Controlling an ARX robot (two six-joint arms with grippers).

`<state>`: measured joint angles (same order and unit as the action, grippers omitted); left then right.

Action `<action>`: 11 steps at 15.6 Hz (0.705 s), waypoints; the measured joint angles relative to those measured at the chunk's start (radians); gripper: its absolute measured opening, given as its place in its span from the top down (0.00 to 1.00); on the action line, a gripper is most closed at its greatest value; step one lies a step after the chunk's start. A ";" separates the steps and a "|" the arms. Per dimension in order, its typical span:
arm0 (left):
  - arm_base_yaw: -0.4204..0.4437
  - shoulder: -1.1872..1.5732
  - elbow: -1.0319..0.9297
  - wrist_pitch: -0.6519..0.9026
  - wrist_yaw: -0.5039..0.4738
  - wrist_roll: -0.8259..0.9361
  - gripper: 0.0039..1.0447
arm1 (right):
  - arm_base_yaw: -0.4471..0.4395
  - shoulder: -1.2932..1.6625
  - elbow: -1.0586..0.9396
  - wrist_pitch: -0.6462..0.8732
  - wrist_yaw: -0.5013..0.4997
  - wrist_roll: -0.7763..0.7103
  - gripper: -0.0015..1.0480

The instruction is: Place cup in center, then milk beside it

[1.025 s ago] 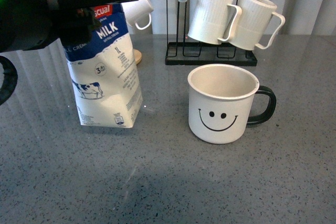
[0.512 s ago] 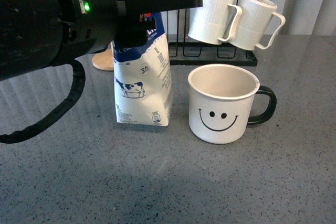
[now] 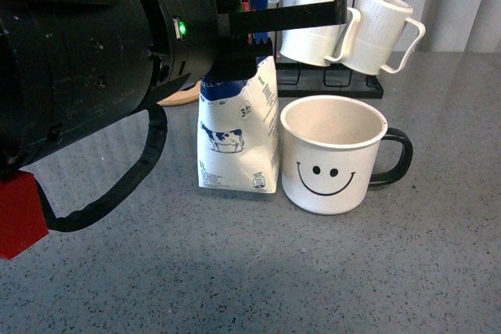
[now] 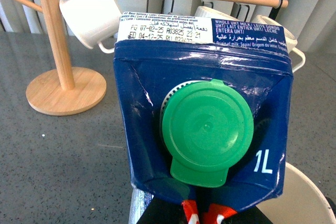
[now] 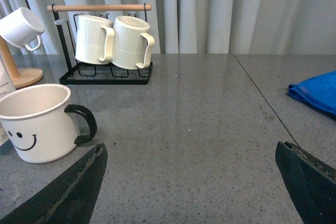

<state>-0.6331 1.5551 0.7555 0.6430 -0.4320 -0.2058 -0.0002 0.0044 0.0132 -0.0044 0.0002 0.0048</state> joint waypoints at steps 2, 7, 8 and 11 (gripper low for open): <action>-0.008 0.005 -0.002 0.003 -0.017 0.000 0.97 | 0.000 0.000 0.000 0.000 0.000 0.000 0.06; -0.040 0.028 -0.026 0.013 -0.039 -0.007 0.97 | 0.000 0.000 0.000 0.000 0.000 0.000 0.06; -0.040 0.028 -0.027 0.013 -0.039 -0.008 0.97 | 0.000 0.000 0.000 0.000 0.000 0.000 0.06; -0.040 0.027 -0.029 0.008 -0.035 -0.027 0.68 | 0.000 0.000 0.000 0.000 0.000 0.000 0.06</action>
<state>-0.6727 1.5818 0.7261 0.6514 -0.4675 -0.2333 -0.0002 0.0044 0.0132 -0.0044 0.0002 0.0048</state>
